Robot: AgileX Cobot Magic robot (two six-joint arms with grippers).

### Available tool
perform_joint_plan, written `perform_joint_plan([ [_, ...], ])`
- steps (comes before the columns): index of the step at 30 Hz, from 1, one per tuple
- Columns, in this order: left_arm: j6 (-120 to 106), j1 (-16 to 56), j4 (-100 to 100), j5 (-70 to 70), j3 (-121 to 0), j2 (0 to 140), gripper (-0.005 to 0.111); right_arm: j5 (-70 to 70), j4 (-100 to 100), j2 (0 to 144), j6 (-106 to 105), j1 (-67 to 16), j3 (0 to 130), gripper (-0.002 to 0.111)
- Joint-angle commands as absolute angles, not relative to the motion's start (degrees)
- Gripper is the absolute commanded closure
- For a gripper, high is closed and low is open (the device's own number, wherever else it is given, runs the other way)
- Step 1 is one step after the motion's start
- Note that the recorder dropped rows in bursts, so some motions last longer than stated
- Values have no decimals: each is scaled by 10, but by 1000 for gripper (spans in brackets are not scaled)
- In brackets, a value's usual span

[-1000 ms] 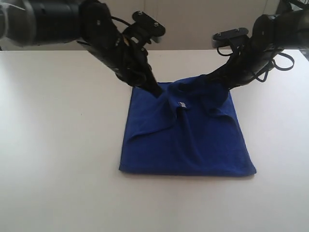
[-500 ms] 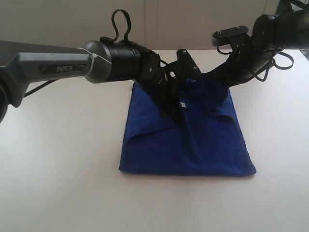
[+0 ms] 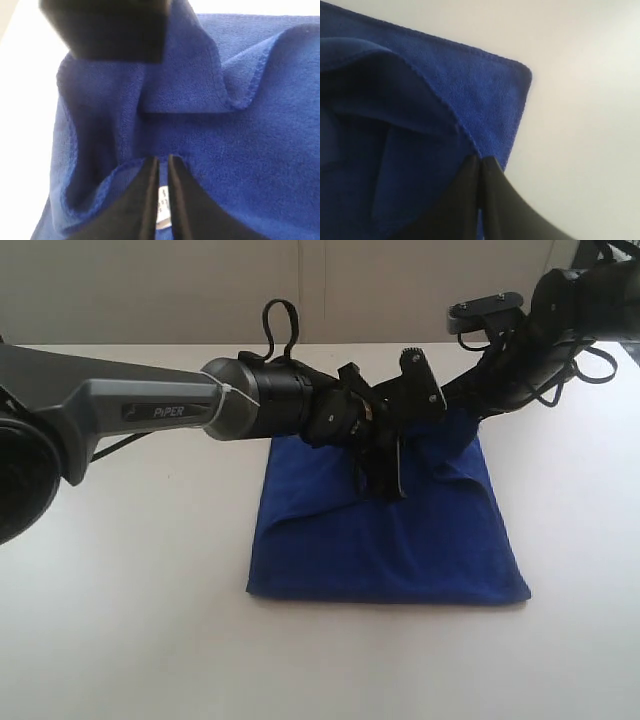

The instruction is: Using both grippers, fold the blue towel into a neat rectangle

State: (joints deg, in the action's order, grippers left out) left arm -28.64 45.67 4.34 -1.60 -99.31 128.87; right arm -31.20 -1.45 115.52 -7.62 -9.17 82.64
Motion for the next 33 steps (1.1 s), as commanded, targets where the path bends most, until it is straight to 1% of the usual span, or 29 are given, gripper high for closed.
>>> perform_joint_plan([
  [1,-305,459,43,-12,-994,1308,72,-308,-14,1155,-74,-85,827,108],
  [2,-309,459,43,-13,-994,1313,68,-308,-14,1155,-74,-85,827,108],
  [4,-318,459,43,-16,-994,1318,66,-310,-14,1155,-74,-85,827,108],
  [21,-333,432,48,11,-994,1325,67,-310,-14,1155,-74,-85,827,108],
  [25,-330,418,45,14,-994,1325,71,-310,-14,1155,-74,-85,827,108],
  [33,-312,442,44,60,-994,1325,71,-306,-16,1155,-74,-85,827,108],
])
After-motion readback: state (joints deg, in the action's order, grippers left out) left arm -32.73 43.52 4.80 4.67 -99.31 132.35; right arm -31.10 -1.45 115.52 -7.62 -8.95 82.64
